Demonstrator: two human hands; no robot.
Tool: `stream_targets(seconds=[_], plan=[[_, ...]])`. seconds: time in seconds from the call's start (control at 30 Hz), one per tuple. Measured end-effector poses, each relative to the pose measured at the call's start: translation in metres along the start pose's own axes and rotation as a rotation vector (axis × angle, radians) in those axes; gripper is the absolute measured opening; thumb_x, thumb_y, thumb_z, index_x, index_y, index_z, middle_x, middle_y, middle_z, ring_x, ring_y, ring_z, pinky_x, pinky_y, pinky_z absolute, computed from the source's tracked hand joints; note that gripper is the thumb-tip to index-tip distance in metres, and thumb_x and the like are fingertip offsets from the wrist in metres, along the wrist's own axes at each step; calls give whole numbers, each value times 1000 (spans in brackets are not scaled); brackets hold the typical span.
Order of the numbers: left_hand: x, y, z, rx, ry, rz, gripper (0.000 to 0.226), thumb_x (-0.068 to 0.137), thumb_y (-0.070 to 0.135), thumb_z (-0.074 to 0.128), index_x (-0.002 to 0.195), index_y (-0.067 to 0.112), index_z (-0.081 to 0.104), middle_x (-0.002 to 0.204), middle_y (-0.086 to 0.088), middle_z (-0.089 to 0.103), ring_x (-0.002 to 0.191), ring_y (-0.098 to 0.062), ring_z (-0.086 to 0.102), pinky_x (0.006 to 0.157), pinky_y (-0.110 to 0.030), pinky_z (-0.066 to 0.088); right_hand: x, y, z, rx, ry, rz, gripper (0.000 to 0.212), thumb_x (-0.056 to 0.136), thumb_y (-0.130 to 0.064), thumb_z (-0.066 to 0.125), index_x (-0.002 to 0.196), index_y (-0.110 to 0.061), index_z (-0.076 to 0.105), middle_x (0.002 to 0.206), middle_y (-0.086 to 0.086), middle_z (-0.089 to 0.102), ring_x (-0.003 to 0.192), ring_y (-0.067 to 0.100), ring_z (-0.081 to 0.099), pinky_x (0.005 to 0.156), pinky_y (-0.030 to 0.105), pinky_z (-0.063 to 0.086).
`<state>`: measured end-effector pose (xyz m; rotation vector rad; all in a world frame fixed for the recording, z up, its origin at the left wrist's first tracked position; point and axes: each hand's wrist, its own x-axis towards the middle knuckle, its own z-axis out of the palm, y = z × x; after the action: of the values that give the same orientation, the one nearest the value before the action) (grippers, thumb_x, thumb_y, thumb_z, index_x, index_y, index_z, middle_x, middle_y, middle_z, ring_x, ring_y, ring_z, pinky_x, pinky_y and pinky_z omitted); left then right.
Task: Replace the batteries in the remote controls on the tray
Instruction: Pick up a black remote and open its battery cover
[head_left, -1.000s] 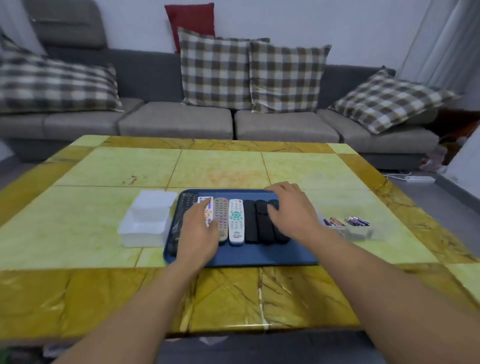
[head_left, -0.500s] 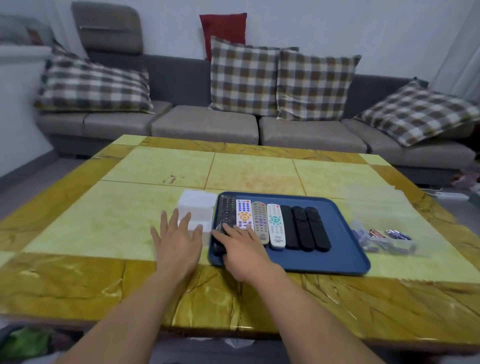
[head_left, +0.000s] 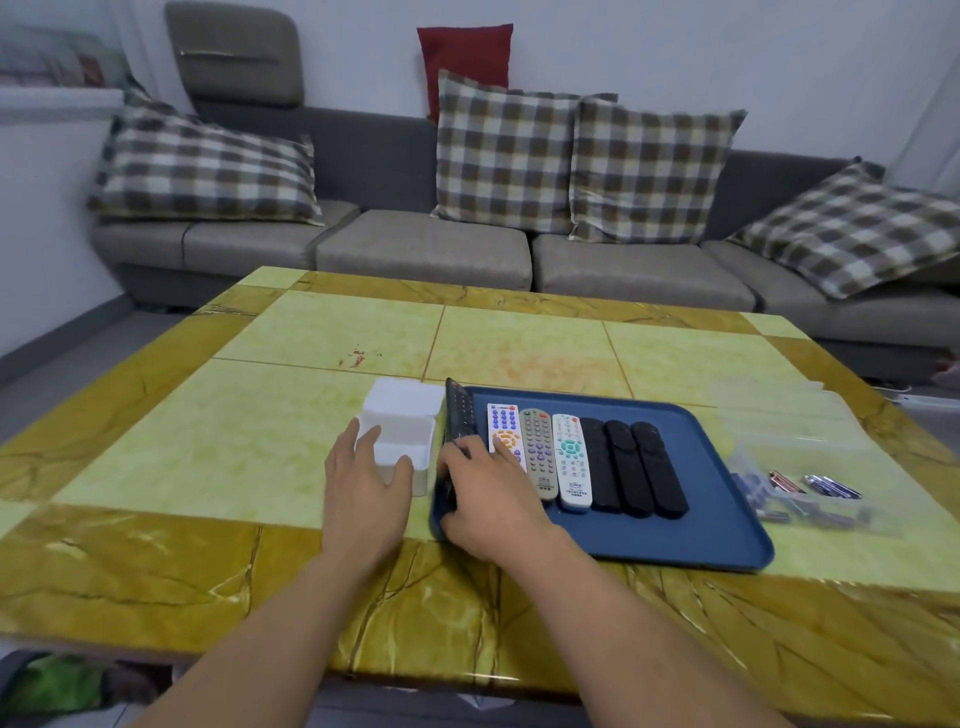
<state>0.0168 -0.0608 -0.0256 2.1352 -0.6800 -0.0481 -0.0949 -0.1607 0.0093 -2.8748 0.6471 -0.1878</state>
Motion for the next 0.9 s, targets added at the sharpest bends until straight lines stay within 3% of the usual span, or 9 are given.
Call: stream_targets(seconds=[0.1,0.2,0.33,0.5,0.57,0.63,0.7,0.77,0.9], plan=[[-1,-1,0,-2,-1,0,56,99,32,52,151,14,40,165,-2,24,151,-20,17,121,-44,25,-2,-4,3,188,111,108,39,77,-14,62,114,-18,47,123,-1,45,104,23,51,112,36,32],[-1,-2,2,13,19,4,56,99,33,52,151,15,41,164,-1,24,150,-20,18,120,-44,26,0,-5,1,396,291,277,34,83,-8,58,108,-28,48,111,-9,51,91,18,54,79,33,48],[-2,3,5,5,-2,8,57,99,34,52,152,15,40,165,0,23,152,-20,15,122,-44,23,-2,8,-16,691,492,524,26,95,-9,52,104,-33,48,99,-9,62,84,16,62,68,33,52],[2,8,3,90,139,58,58,101,43,50,151,16,39,166,-6,22,156,-20,-3,124,-37,-7,-20,30,-45,984,755,628,21,98,-11,58,106,-30,52,92,-10,63,81,7,64,56,18,44],[-1,26,-1,-6,247,169,44,100,42,51,137,18,56,151,-4,47,149,-22,25,122,-37,16,-27,34,-53,1129,867,606,21,97,-9,61,104,-28,54,98,-11,64,91,8,65,68,18,49],[-11,49,-1,-188,175,215,28,99,43,53,116,25,66,122,8,65,121,-12,52,106,-35,41,-32,34,-62,1342,939,601,20,96,-7,62,104,-23,55,101,-4,65,93,13,69,76,27,56],[-27,74,3,-434,-77,134,27,100,49,53,115,31,65,114,18,67,109,2,57,98,-30,48,-37,28,-70,1596,932,578,17,95,-2,62,104,-14,54,104,6,65,93,19,71,76,31,60],[-37,94,8,-673,-230,32,38,100,54,50,128,32,60,123,17,66,115,5,58,100,-25,46,-42,20,-74,1733,796,594,14,92,-1,66,99,-6,55,105,14,67,92,27,72,72,34,61],[-33,105,17,-960,-142,-218,22,108,33,42,112,25,62,109,-2,73,104,-17,70,92,-37,54,-49,17,-51,1271,407,593,20,81,-29,81,83,-16,66,88,3,74,82,23,73,73,47,62]])
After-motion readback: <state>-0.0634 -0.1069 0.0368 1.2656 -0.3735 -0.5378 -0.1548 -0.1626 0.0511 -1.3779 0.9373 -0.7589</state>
